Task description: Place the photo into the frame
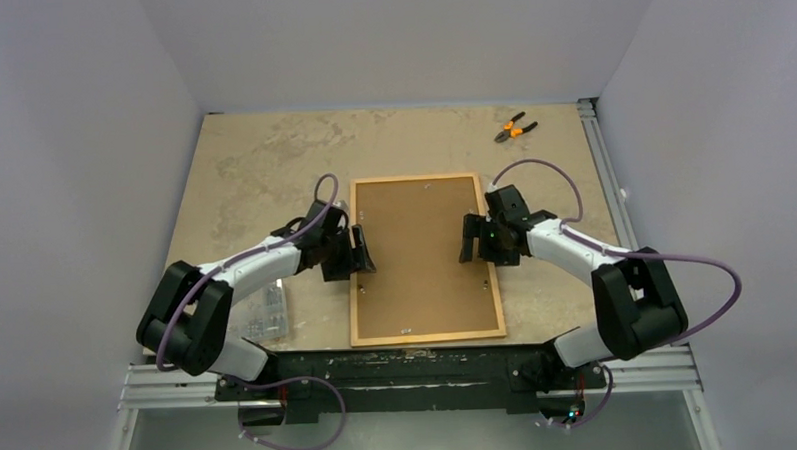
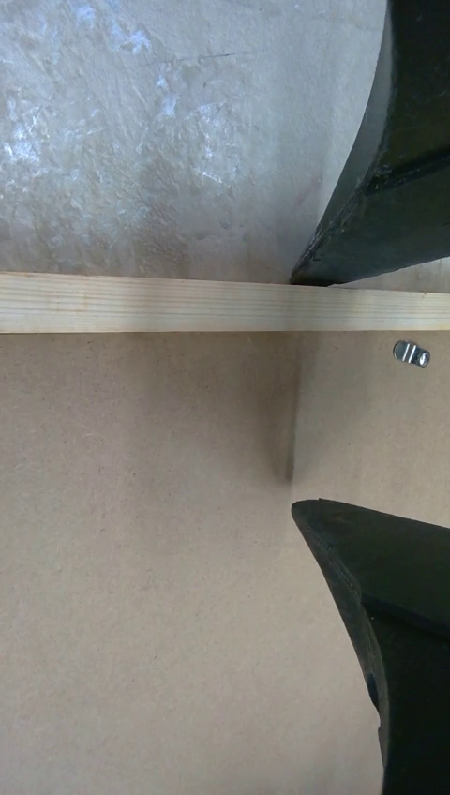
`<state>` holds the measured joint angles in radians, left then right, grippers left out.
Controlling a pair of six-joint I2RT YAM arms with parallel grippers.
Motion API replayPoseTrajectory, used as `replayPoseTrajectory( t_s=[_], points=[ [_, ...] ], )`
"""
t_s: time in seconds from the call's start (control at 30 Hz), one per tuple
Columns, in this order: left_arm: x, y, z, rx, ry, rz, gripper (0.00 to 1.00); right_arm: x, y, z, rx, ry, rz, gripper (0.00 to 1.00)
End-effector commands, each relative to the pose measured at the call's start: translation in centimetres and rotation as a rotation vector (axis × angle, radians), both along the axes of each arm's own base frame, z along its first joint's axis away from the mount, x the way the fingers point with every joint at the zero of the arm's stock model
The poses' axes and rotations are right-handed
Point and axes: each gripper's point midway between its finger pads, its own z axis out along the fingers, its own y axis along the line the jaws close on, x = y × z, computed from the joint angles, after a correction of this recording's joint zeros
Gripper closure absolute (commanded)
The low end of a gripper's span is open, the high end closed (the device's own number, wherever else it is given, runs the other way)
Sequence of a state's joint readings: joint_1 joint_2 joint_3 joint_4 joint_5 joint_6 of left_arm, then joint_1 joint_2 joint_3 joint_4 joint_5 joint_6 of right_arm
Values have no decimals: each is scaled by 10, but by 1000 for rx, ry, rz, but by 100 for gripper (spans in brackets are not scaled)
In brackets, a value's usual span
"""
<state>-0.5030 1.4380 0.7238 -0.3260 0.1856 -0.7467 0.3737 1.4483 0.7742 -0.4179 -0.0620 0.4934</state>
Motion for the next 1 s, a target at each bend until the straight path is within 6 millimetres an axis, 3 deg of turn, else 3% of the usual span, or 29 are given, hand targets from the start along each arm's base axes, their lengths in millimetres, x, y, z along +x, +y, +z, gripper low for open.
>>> replayPoseTrajectory(
  t_s=[0.0,0.13,0.2,0.37,0.53,0.8,0.97],
  points=[
    [25,-19,21,-72,-66,-36,35,-3,19,-1,82,-3,27,19],
    [30,-20,26,-59,-75,-47,35,-1,26,1,79,-6,39,19],
    [28,-10,24,-10,-77,-34,34,0,24,4,62,-8,36,18],
    [10,28,22,132,-77,24,32,-8,2,13,-23,-33,-6,15],
    [-16,42,10,163,-47,46,32,-29,-9,12,-54,-20,-6,15],
    [-32,31,0,138,-32,29,34,-49,-3,-4,-82,12,6,21],
    [-33,25,-2,145,-29,13,35,-51,-7,-5,-140,10,-17,38]
  ],
)
